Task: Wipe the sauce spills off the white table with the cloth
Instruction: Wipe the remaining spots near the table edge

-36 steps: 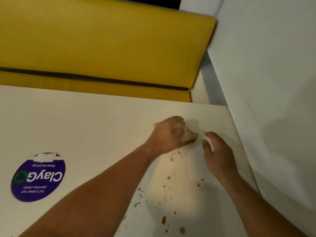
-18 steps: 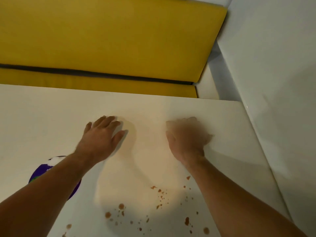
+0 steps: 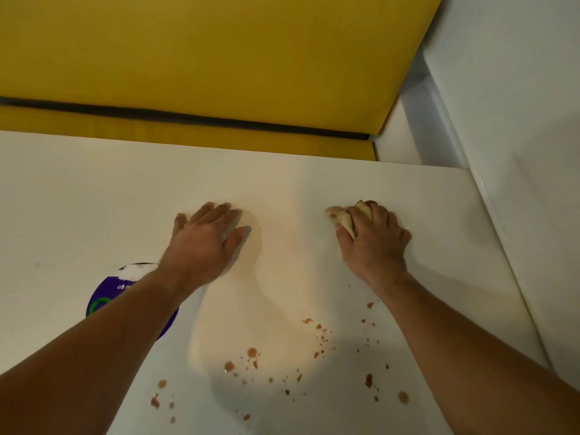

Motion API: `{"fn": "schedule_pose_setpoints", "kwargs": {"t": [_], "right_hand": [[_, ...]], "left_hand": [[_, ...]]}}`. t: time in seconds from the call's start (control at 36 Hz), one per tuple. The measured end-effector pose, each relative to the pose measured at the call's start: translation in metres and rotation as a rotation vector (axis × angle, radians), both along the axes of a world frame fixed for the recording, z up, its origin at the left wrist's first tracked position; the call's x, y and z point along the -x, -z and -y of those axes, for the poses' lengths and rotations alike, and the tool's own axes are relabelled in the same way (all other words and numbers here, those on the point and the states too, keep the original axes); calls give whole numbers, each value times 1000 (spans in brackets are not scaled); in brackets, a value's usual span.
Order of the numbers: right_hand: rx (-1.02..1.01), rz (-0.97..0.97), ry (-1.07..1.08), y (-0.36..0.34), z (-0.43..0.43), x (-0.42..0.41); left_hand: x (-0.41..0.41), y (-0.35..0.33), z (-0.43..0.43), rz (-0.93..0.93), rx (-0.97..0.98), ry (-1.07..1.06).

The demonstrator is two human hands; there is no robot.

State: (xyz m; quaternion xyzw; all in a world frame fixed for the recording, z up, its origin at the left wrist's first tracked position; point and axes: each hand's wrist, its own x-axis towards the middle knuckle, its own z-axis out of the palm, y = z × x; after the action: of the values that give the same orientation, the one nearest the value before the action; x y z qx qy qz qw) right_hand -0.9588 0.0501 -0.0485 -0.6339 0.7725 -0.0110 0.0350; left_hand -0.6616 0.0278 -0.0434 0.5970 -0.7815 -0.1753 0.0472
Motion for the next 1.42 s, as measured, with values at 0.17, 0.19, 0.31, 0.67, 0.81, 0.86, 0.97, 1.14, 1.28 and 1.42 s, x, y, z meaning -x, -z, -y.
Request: {"fn": "schedule_pose_setpoints", "kwargs": {"t": [0.17,0.19,0.31,0.67,0.81,0.86,0.97,1.14,1.28,1.42], "right_hand": [[25,34,-9,0,-7,-33],[12,33,-72,1,-10,-41],[0,96,-371,2,-29,-72],[-82,163,-524,-7,-38,28],[-36,131,-194,-6,-61,80],[-24,107,-53,-6,-72,89],[-20,97,192,-2,-72,67],[-29,76,124,4,-49,15],[-6,95,-166,2,-48,-69],[-9,75,-358,1,-59,-64]], "left_hand": [[4,-2,0,7,-16,3],[5,-2,0,10,-15,0],[6,-3,-1,28,0,-6],[19,-10,-6,84,23,-6],[16,-9,-9,84,26,11],[15,-10,-9,89,16,22],[12,-13,-12,78,17,51],[5,-4,-15,189,-25,72],[6,-2,-13,161,-24,68],[4,0,-11,169,-11,69]]}}
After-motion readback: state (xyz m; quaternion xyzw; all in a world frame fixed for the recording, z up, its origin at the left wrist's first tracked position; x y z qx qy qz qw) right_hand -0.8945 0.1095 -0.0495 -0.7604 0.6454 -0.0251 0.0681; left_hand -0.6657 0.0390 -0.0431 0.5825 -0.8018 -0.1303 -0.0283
